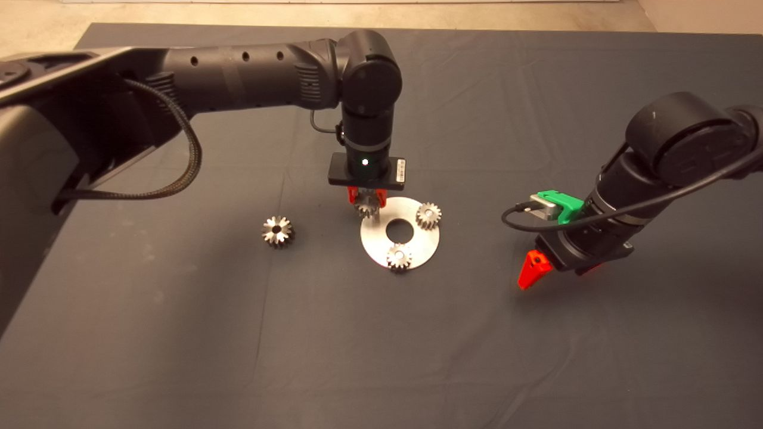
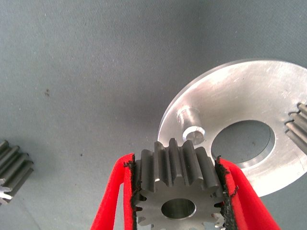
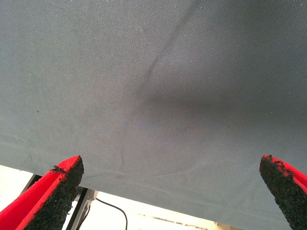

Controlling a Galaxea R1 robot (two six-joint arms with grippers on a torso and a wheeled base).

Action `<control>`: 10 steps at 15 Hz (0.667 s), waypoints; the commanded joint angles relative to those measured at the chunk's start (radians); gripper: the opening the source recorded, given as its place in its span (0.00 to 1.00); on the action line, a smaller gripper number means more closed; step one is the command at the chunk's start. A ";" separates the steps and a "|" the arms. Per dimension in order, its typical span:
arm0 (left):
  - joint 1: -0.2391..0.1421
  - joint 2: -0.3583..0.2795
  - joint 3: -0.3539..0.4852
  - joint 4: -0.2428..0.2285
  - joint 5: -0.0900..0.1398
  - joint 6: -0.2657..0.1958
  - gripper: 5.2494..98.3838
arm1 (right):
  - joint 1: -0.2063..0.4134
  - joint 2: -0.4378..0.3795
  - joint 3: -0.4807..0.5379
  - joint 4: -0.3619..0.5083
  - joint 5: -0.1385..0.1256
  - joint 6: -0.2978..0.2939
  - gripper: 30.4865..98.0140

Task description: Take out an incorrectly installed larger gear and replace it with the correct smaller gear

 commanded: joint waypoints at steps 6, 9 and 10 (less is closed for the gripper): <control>-0.021 0.015 -0.003 -0.014 0.139 0.009 0.22 | 0.014 0.003 0.003 0.026 0.002 0.003 0.99; -0.019 0.016 -0.013 -0.013 0.139 0.009 0.22 | 0.014 0.000 0.003 0.026 0.000 0.003 0.99; -0.018 0.016 -0.018 -0.013 0.139 0.009 0.22 | 0.014 0.000 0.001 0.026 0.000 0.003 0.99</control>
